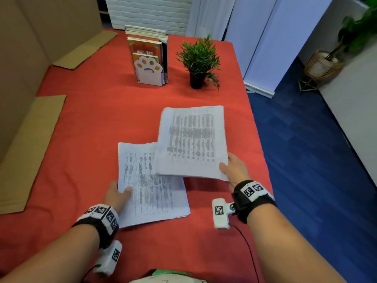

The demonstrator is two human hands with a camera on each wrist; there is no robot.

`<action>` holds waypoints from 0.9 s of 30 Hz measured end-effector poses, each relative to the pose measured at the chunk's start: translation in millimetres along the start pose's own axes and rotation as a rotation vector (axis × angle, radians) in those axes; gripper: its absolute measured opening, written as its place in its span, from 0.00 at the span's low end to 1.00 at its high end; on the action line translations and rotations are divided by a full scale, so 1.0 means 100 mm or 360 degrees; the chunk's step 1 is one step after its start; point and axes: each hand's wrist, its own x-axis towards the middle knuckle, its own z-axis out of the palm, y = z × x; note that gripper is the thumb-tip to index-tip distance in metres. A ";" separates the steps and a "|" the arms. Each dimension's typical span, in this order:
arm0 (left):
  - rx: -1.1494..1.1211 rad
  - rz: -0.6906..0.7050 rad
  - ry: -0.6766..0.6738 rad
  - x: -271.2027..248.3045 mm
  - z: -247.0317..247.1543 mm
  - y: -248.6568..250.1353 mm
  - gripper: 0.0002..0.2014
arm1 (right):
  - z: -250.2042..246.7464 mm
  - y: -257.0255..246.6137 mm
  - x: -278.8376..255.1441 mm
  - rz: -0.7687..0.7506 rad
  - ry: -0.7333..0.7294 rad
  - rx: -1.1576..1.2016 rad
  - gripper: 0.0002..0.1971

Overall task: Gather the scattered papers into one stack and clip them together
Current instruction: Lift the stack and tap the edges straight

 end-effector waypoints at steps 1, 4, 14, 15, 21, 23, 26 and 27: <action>-0.0018 0.0002 0.0000 -0.01 -0.01 0.02 0.19 | 0.15 0.02 -0.08 -0.0015 -0.0049 0.0066 0.23; -0.0309 -0.0048 -0.0072 -0.01 -0.03 0.06 0.28 | 0.56 0.13 -0.34 0.0042 -0.0196 0.0253 0.23; -0.0096 0.0096 -0.0186 0.04 -0.04 0.00 0.14 | 1.07 0.29 -0.67 0.0017 -0.0287 -0.0978 0.26; -0.0121 0.0164 -0.0163 0.00 -0.06 0.04 0.12 | 1.05 0.25 -0.64 0.0062 -0.0293 -0.0967 0.29; -0.0378 0.0612 -0.0259 -0.08 -0.28 0.27 0.15 | 0.85 -0.13 -0.39 0.0215 -0.0339 0.0436 0.41; -0.0520 0.0726 -0.0310 -0.12 -0.33 0.39 0.19 | 0.81 -0.38 -0.40 0.0065 -0.0321 0.0827 0.31; -0.0630 0.0849 -0.0258 -0.14 -0.35 0.52 0.28 | 0.78 -0.64 -0.47 -0.0246 -0.0146 0.0949 0.20; -0.0652 0.0860 -0.0231 -0.15 -0.34 0.54 0.32 | 0.78 -0.68 -0.50 -0.0345 -0.0094 0.0928 0.18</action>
